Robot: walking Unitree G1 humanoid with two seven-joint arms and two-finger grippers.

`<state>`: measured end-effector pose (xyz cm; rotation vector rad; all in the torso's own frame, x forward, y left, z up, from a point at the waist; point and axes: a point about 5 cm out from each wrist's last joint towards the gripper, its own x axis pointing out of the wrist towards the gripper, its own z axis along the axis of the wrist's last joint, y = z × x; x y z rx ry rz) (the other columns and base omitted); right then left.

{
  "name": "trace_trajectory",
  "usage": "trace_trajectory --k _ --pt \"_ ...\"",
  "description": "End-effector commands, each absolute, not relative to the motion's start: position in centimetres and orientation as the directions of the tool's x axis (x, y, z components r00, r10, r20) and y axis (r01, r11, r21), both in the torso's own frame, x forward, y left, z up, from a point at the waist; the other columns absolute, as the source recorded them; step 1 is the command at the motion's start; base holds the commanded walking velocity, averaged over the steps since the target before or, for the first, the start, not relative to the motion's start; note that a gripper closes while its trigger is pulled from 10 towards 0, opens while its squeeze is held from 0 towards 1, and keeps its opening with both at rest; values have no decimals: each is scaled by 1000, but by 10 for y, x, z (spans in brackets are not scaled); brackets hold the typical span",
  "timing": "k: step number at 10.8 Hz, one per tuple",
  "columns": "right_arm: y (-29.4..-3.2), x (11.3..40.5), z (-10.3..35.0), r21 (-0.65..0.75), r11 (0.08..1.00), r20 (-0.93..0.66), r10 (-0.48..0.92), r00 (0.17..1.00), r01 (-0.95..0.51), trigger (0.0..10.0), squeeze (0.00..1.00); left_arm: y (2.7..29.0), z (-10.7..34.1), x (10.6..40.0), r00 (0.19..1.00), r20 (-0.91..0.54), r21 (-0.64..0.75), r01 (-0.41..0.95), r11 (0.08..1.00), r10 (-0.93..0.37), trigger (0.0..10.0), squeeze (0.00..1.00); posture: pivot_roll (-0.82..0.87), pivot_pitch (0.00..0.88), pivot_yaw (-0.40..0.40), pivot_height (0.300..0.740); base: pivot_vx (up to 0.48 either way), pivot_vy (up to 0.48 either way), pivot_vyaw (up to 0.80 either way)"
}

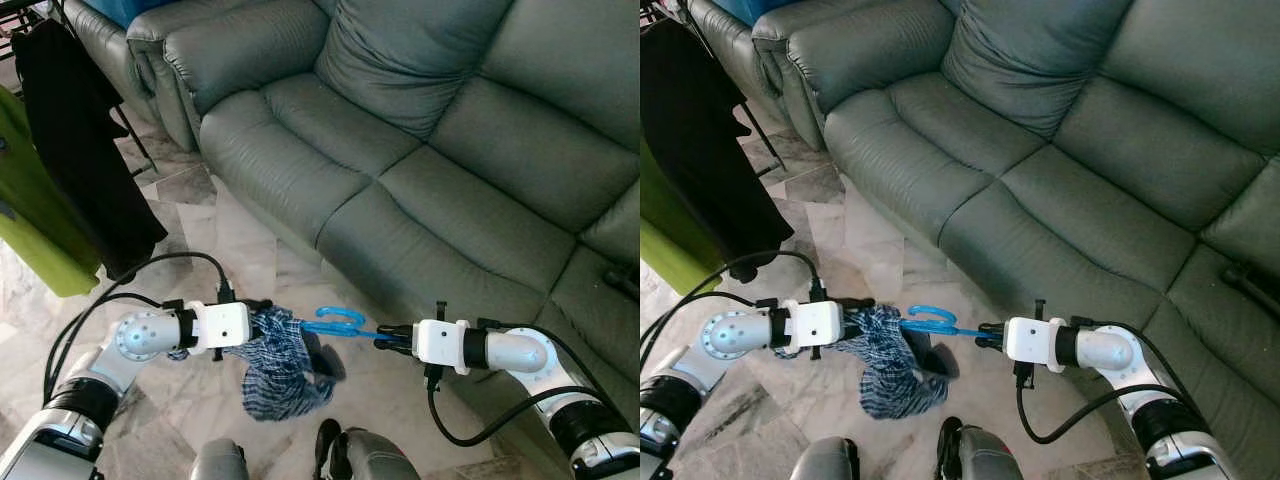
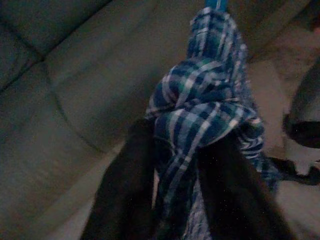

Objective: Hang hanger

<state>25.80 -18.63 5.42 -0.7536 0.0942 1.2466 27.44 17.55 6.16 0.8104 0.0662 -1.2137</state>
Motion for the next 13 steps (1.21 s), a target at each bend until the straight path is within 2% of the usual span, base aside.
trace_trajectory --k 1,5,7,8,9,10,11,12,13 --pt "-186 259 55 -479 109 -450 821 351 -871 10000 0 173 59 271 352 -467 494 865 91 -811 0 0 16 152 -69 740 0 0 0" --pt "-182 262 55 -514 103 -440 821 364 -852 10000 0 170 61 272 352 -453 506 858 89 -819 0 0 22 150 -67 740 0 0 0" --pt "-182 263 54 -500 107 -449 816 363 -859 10000 0 170 61 272 365 -439 493 862 120 -821 0 0 22 152 -68 740 0 0 0" --pt "-183 263 53 -484 112 -454 815 359 -868 10000 816 170 60 272 373 -429 491 861 134 -823 0 0 22 151 -70 740 0 0 0" --pt "-187 264 54 -451 101 -477 812 335 -887 10000 1000 173 57 272 410 -412 479 857 189 -814 0 0 21 150 -70 740 0 0 0" --pt "-191 270 60 -432 112 -483 809 334 -895 10000 1000 177 55 274 450 -411 475 848 235 -793 0 0 16 151 -72 740 0 0 0" --pt "-195 278 67 -432 151 -469 805 364 -889 10000 1000 181 52 274 463 -440 477 846 237 -769 0 0 14 150 -74 740 0 0 0" --pt "-199 286 74 -458 189 -456 788 412 -868 10000 1000 182 51 275 475 -439 465 847 259 -763 0 0 16 148 -77 740 0 0 0" --pt "-208 304 95 -526 265 -402 760 511 -808 10000 1000 183 50 276 495 -435 467 838 282 -752 0 0 16 149 -80 740 0 0 0"
